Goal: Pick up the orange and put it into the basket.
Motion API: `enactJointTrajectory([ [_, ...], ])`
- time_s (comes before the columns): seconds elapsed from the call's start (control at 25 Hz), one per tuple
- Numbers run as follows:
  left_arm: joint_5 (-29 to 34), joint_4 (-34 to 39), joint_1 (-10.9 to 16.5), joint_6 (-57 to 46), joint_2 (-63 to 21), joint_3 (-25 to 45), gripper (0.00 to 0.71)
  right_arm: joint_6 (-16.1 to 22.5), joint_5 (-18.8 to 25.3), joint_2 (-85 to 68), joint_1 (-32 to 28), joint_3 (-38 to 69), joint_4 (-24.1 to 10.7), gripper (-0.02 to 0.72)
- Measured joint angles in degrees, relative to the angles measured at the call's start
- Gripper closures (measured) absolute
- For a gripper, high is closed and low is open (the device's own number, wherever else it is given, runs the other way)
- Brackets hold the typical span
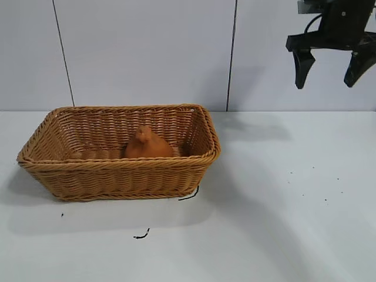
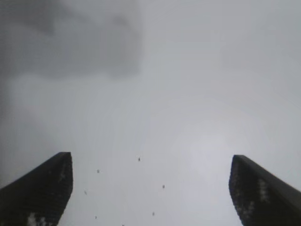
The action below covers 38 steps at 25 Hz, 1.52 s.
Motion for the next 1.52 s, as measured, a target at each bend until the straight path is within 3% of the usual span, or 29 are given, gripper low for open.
enactJointTrajectory([
  [0.6, 0.0, 0.0, 0.0, 0.0, 0.0, 0.0, 0.071, -0.4, 0.3, -47.5, 0.0, 46.5, 1.0, 0.069],
  [0.84, 0.0, 0.0, 0.0, 0.0, 0.0, 0.0, 0.071, -1.4, -0.4, -70.4, 0.0, 58.2, 1.0, 0.069],
  [1.04, 0.0, 0.0, 0.0, 0.0, 0.0, 0.0, 0.071, -4.8, -6.2, -91.1, 0.0, 67.1, 1.1, 0.069],
  [1.2, 0.0, 0.0, 0.0, 0.0, 0.0, 0.0, 0.071, -5.2, -10.3, -104.1, 0.0, 73.4, 1.4, 0.069],
  [1.52, 0.0, 0.0, 0.0, 0.0, 0.0, 0.0, 0.071, -5.2, -10.5, -115.7, 0.0, 78.9, 3.5, 0.069],
])
